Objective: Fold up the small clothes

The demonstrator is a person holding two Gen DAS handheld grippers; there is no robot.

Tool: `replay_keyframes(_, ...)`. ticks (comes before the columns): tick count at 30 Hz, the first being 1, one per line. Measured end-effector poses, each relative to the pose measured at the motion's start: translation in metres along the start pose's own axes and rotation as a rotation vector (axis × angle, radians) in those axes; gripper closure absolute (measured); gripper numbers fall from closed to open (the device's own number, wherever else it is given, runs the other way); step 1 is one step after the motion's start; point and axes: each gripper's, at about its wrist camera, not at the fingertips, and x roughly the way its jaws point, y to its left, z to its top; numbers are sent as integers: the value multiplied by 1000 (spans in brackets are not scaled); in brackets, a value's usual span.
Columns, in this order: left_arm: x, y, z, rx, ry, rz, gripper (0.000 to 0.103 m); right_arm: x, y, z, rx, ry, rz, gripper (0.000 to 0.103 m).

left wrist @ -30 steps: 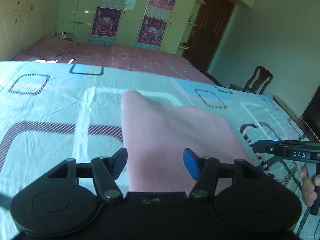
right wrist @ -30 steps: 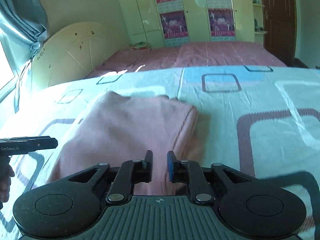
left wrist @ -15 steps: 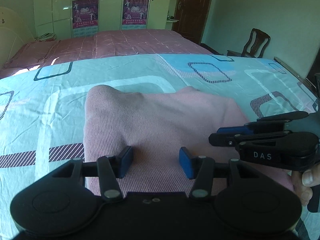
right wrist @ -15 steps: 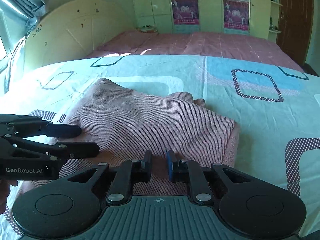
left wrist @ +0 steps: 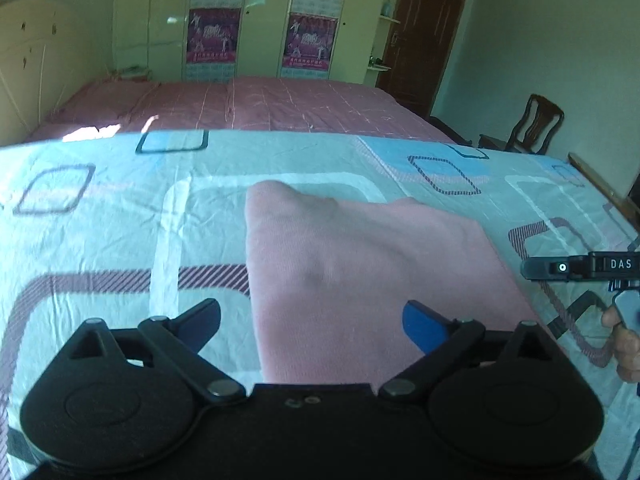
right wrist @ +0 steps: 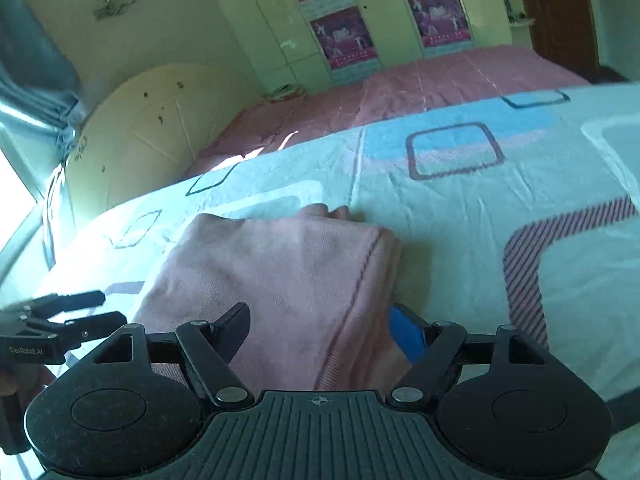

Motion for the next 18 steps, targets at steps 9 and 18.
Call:
replay_keyframes(9, 19, 62, -21, -399, 93, -149, 23, 10, -50, -5, 276, 157, 226, 27)
replay_keyframes(18, 40, 56, -20, -391, 157, -257, 22, 32, -58, 6, 269, 240, 296, 47)
